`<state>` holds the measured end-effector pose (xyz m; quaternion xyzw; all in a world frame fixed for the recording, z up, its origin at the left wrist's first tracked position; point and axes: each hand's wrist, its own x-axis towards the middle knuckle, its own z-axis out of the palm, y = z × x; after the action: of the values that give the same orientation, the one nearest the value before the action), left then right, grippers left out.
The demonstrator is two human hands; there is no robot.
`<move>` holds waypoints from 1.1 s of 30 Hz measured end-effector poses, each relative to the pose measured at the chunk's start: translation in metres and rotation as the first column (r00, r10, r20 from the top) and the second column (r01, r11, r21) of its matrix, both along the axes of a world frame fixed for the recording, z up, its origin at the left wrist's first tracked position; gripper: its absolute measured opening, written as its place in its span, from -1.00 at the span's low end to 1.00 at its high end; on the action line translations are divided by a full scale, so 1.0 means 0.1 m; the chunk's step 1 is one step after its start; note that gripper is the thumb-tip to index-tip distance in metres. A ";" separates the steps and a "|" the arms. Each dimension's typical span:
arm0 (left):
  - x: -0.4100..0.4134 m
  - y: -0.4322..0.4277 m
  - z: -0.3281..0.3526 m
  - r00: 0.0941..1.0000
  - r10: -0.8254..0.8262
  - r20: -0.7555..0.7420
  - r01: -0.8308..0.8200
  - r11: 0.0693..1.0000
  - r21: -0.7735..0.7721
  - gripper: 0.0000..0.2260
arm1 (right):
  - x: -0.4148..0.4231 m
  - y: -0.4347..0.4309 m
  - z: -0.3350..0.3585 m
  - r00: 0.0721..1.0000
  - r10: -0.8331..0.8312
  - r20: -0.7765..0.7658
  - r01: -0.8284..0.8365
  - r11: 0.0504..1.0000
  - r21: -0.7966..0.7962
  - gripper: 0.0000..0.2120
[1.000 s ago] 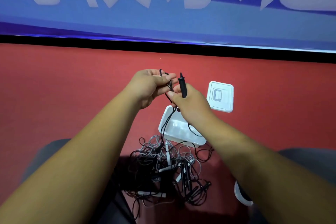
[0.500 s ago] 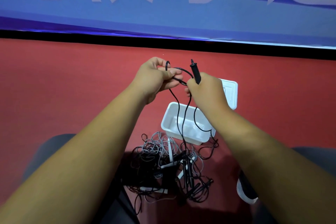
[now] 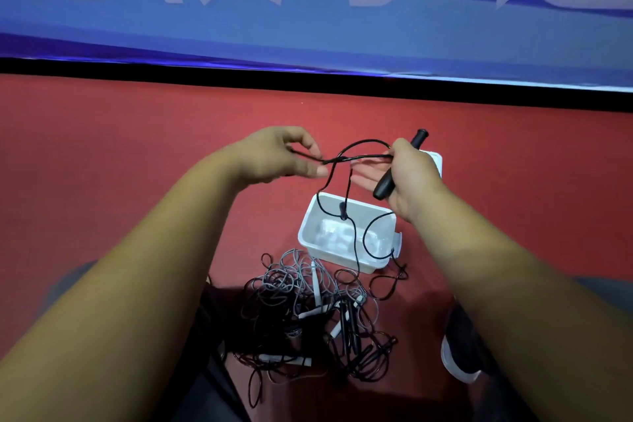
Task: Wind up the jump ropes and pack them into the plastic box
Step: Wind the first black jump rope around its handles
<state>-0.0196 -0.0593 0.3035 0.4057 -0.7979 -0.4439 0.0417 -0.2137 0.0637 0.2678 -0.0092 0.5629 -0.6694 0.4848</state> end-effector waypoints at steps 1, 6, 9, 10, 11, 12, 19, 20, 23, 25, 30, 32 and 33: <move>-0.01 0.00 -0.03 0.998 -0.036 0.056 0.042 0.993 -0.109 -0.69 | 0.00 0.00 0.02 0.997 -0.021 0.071 0.024 0.999 -0.046 -0.87; -0.08 -0.01 -0.18 0.999 -0.038 0.008 0.038 0.918 -0.395 -0.96 | -0.03 0.01 -0.03 0.994 -0.011 0.112 0.022 0.995 -0.098 -0.91; -0.11 0.00 -0.17 0.976 0.044 -0.215 -0.100 0.961 -0.258 -0.94 | -0.03 0.00 -0.10 0.998 0.055 -0.043 -0.055 0.998 -0.011 -0.92; -0.12 0.00 -0.18 0.951 0.094 -0.296 -0.147 0.975 -0.164 -0.92 | -0.03 -0.01 -0.13 0.993 0.083 -0.087 -0.082 0.996 0.016 -0.89; -0.14 0.02 -0.16 0.917 0.144 -0.372 -0.181 0.981 -0.067 -0.91 | -0.02 -0.01 -0.16 0.986 0.108 -0.128 -0.103 0.994 0.044 -0.88; -0.15 0.02 -0.16 0.876 0.196 -0.441 -0.210 0.977 0.016 -0.90 | -0.02 -0.01 -0.19 0.978 0.131 -0.163 -0.121 0.990 0.073 -0.89; -0.20 -0.05 -0.07 0.522 0.640 -0.564 -0.162 0.724 0.671 -0.83 | 0.07 0.07 -0.24 0.913 0.390 -0.117 -0.374 0.918 0.135 -0.96; -0.19 -0.06 -0.07 0.487 0.679 -0.550 -0.147 0.684 0.714 -0.83 | 0.08 0.07 -0.23 0.897 0.433 -0.087 -0.424 0.899 0.107 -0.96; -0.16 -0.07 -0.10 0.455 0.718 -0.526 -0.130 0.638 0.759 -0.83 | 0.13 0.08 -0.24 0.852 0.519 -0.069 -0.518 0.855 0.037 -0.91; -0.16 -0.07 -0.12 0.473 0.710 -0.521 -0.124 0.639 0.759 -0.82 | 0.18 0.08 -0.24 0.842 0.526 -0.117 -0.525 0.850 0.042 -0.86; -0.20 -0.03 -0.13 0.532 0.679 -0.507 -0.106 0.647 0.755 -0.77 | 0.28 0.08 -0.24 0.842 0.509 -0.180 -0.511 0.859 0.036 -0.76; -0.21 -0.02 -0.14 0.533 0.685 -0.497 -0.110 0.639 0.762 -0.77 | 0.28 0.08 -0.24 0.820 0.519 -0.241 -0.522 0.851 0.058 -0.79; -0.22 -0.02 -0.15 0.531 0.691 -0.490 -0.117 0.633 0.765 -0.77 | 0.28 0.08 -0.25 0.805 0.526 -0.276 -0.529 0.846 0.070 -0.80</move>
<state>-0.0415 -0.0614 0.2887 0.3575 -0.3677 -0.7906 0.3347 -0.1855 0.0722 0.2428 -0.2639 0.5981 -0.5029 0.5654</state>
